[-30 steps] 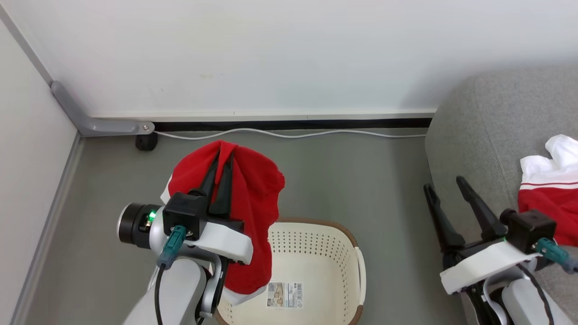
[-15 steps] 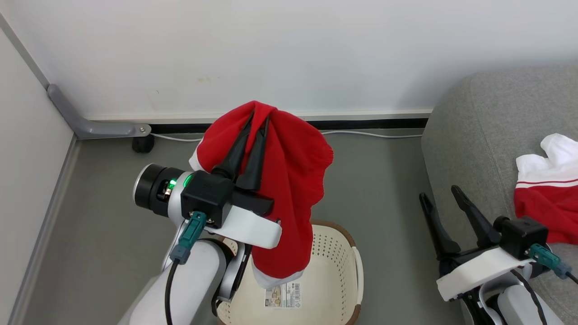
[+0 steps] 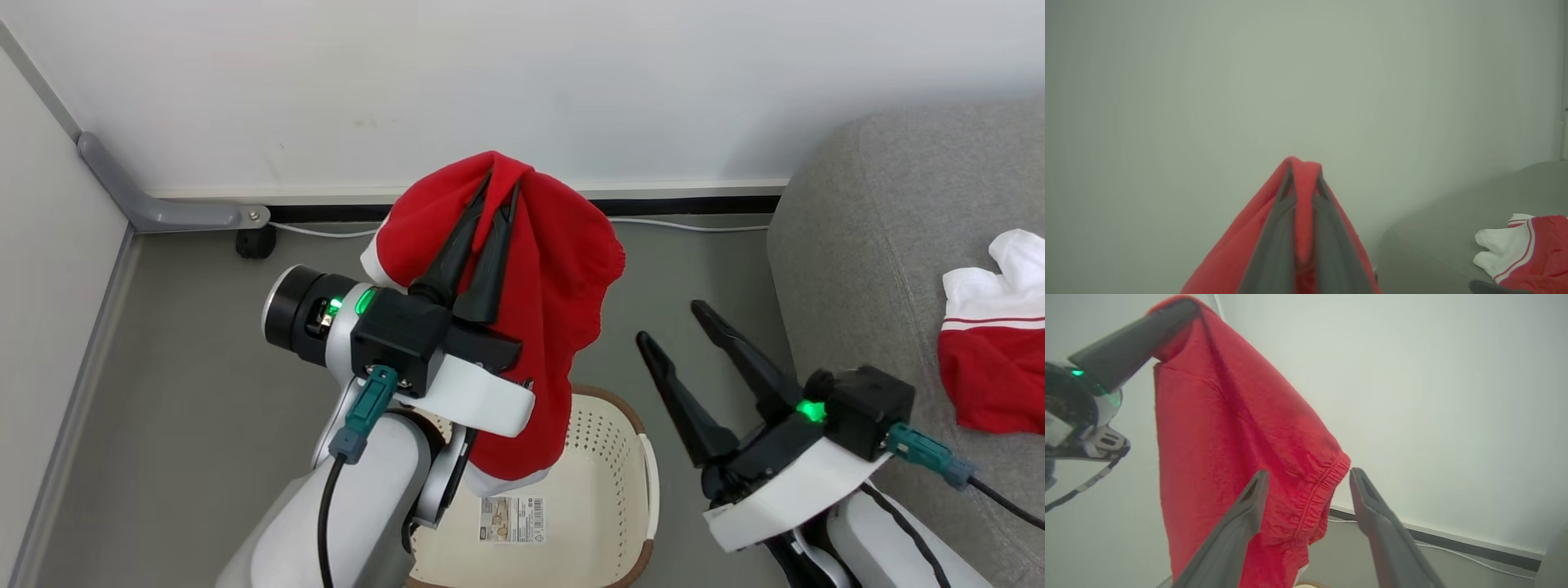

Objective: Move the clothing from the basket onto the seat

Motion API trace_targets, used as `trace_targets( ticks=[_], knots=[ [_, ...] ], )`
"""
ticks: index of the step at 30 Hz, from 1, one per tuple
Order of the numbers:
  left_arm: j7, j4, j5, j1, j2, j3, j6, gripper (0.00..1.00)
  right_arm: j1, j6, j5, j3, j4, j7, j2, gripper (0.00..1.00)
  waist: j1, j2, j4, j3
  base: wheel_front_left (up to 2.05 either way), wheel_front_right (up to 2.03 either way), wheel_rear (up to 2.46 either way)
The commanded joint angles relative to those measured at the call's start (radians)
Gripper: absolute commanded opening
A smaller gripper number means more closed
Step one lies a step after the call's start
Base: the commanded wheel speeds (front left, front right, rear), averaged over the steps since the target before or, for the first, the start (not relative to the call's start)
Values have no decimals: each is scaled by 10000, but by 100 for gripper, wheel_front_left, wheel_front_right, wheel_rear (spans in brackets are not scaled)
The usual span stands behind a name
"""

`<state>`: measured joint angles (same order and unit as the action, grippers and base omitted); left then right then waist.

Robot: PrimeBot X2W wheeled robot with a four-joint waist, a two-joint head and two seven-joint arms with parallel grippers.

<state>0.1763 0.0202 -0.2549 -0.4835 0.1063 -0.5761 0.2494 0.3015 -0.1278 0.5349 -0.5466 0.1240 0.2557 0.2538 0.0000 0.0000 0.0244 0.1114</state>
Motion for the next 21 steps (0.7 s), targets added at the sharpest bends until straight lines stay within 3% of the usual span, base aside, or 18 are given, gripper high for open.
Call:
trace_targets(
  ticks=[1, 11, 21],
  knots=[
    [79, -130, 34, -593, 49, 290, -43, 0, 351, -29, 193, -489, -559, 61, 108, 100, 0, 0, 23, 20, 0, 0, 0],
    [185, 276, 70, -932, -154, -96, -112, 0, 1467, -29, 413, -2673, -994, 61, 338, 100, 0, 0, 178, 285, 0, 0, 0],
    [281, 520, -71, -1362, -445, -786, -110, 0, 1958, -29, -495, -2603, 657, 61, -324, 100, 0, 0, 690, 480, 0, 0, 0]
  ],
)
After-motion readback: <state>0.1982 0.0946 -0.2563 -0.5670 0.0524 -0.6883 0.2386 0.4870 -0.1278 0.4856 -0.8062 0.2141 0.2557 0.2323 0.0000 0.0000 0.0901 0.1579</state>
